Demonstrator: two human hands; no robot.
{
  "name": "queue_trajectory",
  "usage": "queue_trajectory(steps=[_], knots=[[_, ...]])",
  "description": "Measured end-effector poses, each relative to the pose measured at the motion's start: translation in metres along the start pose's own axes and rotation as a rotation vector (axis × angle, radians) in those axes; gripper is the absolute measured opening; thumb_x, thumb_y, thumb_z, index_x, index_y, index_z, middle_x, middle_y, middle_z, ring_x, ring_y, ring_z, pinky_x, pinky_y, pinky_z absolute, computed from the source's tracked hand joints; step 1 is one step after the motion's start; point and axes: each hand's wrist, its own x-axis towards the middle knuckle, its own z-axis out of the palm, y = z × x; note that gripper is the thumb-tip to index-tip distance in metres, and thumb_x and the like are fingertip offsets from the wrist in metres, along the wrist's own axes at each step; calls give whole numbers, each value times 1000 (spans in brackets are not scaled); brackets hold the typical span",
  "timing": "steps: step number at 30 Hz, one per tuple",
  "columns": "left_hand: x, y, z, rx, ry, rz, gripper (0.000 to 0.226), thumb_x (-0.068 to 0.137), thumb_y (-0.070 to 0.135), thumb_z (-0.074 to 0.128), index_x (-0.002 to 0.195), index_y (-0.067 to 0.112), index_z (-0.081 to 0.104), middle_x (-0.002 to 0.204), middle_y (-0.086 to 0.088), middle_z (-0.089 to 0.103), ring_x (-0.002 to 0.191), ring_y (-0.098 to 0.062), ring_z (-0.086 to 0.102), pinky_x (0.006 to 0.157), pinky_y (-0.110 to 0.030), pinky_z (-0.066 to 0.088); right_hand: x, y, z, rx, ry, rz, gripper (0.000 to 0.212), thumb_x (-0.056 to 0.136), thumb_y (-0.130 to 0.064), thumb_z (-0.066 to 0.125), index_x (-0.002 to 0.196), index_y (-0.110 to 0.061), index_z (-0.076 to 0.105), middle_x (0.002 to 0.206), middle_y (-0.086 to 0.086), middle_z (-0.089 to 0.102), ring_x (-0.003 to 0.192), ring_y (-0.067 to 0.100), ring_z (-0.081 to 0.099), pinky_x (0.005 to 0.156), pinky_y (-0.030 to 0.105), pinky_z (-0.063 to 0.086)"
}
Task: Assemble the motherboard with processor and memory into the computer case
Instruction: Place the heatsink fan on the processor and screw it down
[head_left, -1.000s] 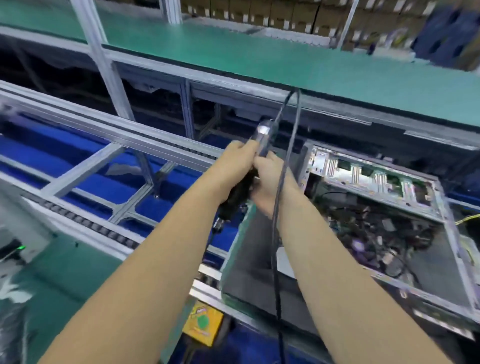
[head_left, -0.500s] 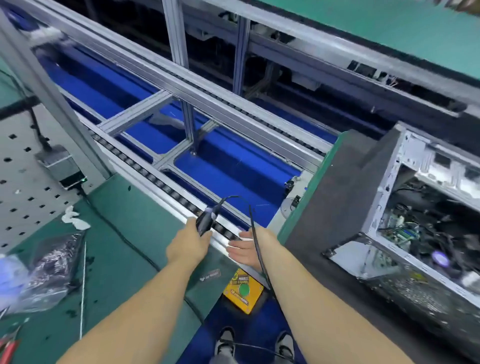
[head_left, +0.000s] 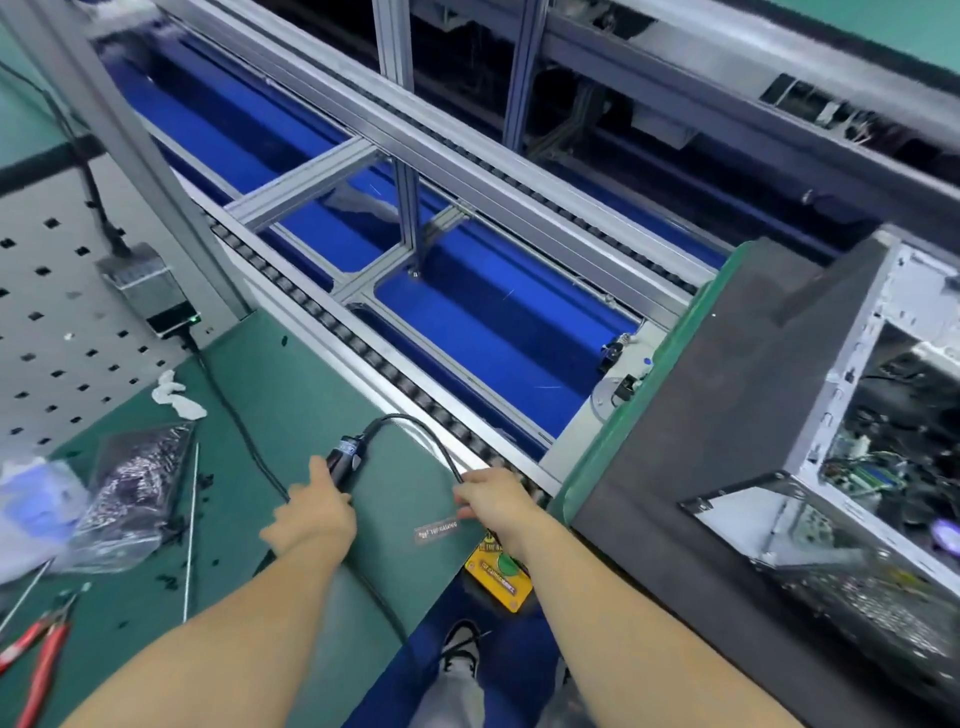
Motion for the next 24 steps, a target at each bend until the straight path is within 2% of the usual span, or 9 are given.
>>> queue_trajectory(steps=[2, 5, 6, 8, 12, 14, 19, 22, 24], knots=[[1, 3, 0, 48, -13, -67, 31, 96, 27, 45, 124, 23, 32, 124, -11, 50, 115, -33, 48, 91, -44, 40, -2, -2, -2, -31, -18, -18, 6, 91, -10, 53, 85, -11, 54, 87, 12, 49, 83, 21, 42, 78, 32, 30], [3, 15, -2, 34, 0, -126, 37, 90, 21, 47, 126, 19, 36, 133, -13, 43, 124, -33, 39, 95, -46, 37, 2, 0, -12, -62, 1, -83, 14, 91, -15, 56, 92, -2, 61, 96, 0, 37, 85, 23, 43, 80, 34, 41], [2, 22, -3, 11, 17, -123, 38, 90, 23, 48, 126, 18, 37, 133, -13, 42, 124, -33, 37, 96, -46, 36, 3, 0, -17, -81, 7, -87, 28, 93, -17, 57, 112, 0, 67, 142, 7, 46, 93, 23, 51, 90, 37, 47], [-1, 38, -2, 18, 71, -36, 45, 88, 26, 51, 129, 18, 36, 132, -12, 41, 122, -32, 37, 96, -47, 35, 2, 1, -26, -110, 30, -63, 52, 96, -23, 58, 145, -8, 52, 137, 10, 59, 111, 21, 55, 101, 36, 45], [-15, 75, 3, 121, 254, 444, 50, 86, 29, 55, 134, 22, 42, 133, -7, 46, 118, -29, 41, 99, -44, 31, -5, 8, -43, -17, 5, -37, 50, 97, -17, 57, 146, -9, 48, 94, 8, 57, 73, 20, 52, 64, 28, 43], [-25, 98, 7, 83, 288, 671, 40, 89, 28, 54, 128, 21, 52, 127, -4, 53, 116, -27, 45, 98, -42, 34, -13, 11, -49, 22, -27, -39, 47, 98, -16, 55, 144, -10, 49, 88, 8, 58, 72, 19, 53, 68, 30, 44], [-48, 142, 19, 110, 21, 959, 25, 95, 23, 45, 107, 22, 67, 110, -1, 68, 104, -24, 57, 89, -37, 44, -26, 8, -54, -293, -4, -130, 32, 98, -8, 46, 125, 1, 62, 120, 20, 64, 101, 31, 58, 82, 37, 46], [-51, 145, 24, 92, -185, 899, 23, 93, 17, 42, 95, 22, 65, 103, -6, 69, 95, -27, 60, 79, -36, 49, -33, 9, -57, -459, -88, -123, 19, 97, 0, 41, 93, 3, 59, 97, 23, 58, 91, 29, 49, 67, 34, 36], [-50, 142, 24, 180, -245, 906, 19, 92, 19, 43, 87, 21, 61, 101, -7, 68, 92, -28, 60, 75, -35, 49, -36, 13, -60, -542, -138, -99, 17, 97, -3, 42, 92, 3, 58, 95, 25, 59, 89, 32, 51, 66, 36, 37]])
